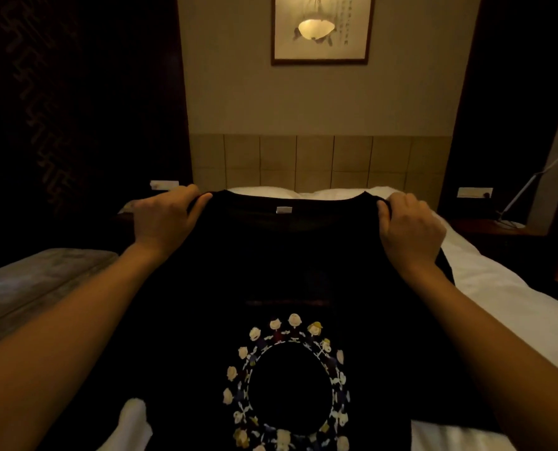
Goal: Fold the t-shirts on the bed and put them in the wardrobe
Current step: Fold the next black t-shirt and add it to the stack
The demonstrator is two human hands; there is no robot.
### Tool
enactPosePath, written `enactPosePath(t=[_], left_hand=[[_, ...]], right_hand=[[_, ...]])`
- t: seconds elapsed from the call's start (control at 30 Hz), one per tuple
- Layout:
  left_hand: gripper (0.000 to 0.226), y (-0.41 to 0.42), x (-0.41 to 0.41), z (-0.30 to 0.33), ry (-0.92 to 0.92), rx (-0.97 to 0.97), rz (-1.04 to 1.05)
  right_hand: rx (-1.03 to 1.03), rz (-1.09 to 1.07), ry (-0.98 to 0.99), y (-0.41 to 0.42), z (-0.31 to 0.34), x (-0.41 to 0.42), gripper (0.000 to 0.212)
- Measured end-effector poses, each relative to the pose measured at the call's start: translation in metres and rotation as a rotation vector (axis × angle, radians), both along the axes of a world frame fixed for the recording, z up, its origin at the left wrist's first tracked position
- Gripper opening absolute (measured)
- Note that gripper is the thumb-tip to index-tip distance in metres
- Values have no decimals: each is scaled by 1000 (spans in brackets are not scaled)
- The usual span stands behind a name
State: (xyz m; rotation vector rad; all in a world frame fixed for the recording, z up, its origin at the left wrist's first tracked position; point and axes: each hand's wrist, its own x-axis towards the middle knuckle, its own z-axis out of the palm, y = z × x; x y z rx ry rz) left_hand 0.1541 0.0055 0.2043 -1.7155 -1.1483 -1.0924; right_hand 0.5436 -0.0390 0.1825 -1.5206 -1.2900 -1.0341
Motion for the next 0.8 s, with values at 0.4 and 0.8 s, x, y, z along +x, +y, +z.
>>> enactPosePath(t=[0.4, 0.8], left_hand=[[51, 198, 2, -177, 41, -334, 103], [47, 368, 3, -284, 91, -484, 151]], right_hand=[[-367, -71, 28, 195, -163, 2, 37], [-628, -75, -29, 375, -287, 1, 48]])
